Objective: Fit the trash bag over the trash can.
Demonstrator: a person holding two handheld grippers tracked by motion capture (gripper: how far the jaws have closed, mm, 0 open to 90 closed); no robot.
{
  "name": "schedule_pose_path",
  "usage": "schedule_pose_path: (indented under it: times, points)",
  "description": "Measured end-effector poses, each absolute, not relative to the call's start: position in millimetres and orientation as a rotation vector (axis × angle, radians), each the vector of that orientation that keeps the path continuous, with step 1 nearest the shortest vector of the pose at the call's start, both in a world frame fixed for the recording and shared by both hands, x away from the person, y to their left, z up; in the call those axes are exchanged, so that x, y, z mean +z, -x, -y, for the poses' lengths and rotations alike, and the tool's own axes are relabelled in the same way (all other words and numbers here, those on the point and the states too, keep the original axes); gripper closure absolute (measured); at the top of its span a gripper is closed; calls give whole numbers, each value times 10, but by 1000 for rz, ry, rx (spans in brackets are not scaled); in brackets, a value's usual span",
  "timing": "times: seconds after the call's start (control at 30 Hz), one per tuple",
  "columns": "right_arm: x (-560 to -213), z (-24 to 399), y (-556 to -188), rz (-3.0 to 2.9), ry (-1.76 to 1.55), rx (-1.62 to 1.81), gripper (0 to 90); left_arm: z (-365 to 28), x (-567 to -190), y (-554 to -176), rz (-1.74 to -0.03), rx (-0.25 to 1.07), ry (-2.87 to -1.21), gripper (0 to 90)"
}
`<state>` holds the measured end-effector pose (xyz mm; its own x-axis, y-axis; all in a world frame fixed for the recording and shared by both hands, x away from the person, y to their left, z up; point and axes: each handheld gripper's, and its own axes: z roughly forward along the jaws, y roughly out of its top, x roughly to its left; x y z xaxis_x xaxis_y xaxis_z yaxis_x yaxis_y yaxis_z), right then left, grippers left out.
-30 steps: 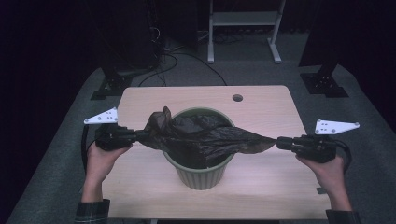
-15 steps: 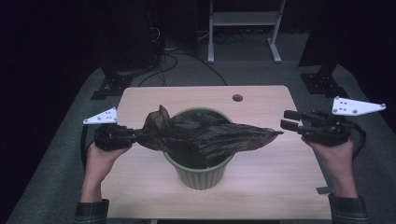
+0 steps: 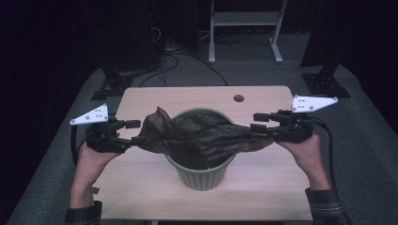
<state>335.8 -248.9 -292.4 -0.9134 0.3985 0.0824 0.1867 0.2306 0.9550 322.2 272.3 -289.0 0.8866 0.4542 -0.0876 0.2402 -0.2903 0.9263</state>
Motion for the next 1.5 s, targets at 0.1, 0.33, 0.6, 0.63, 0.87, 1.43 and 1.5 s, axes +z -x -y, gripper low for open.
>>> schedule_pose_path:
  times: [0.1, 0.33, 0.6, 0.63, 0.87, 1.43, 1.5]
  points:
    - [-2948, 2348, -3406, -2341, -535, 1763, 554, -2646, -2704, -3166, -471, 249, -1873, 246]
    - [-2984, 2226, -3463, -2367, -526, 1767, 554, -2422, -2426, -3215, -402, 266, -1854, 235]
    - [-3008, 2177, -3491, -2382, -524, 1759, 554, -1990, -2199, -3307, -314, 273, -1885, 241]
    - [-3009, 2172, -3494, -2385, -523, 1758, 554, -1926, -2188, -3317, -302, 271, -1893, 242]
    - [-3015, 2141, -3496, -2393, -512, 1756, 554, -1571, -2275, -3362, -258, 250, -1989, 244]
    - [-2986, 2083, -3500, -2399, -495, 1745, 554, -1665, -2677, -3465, -328, 240, -2093, 535]
    - [-2975, 2065, -3508, -2399, -491, 1742, 554, -1692, -2666, -3467, -325, 235, -2090, 647]
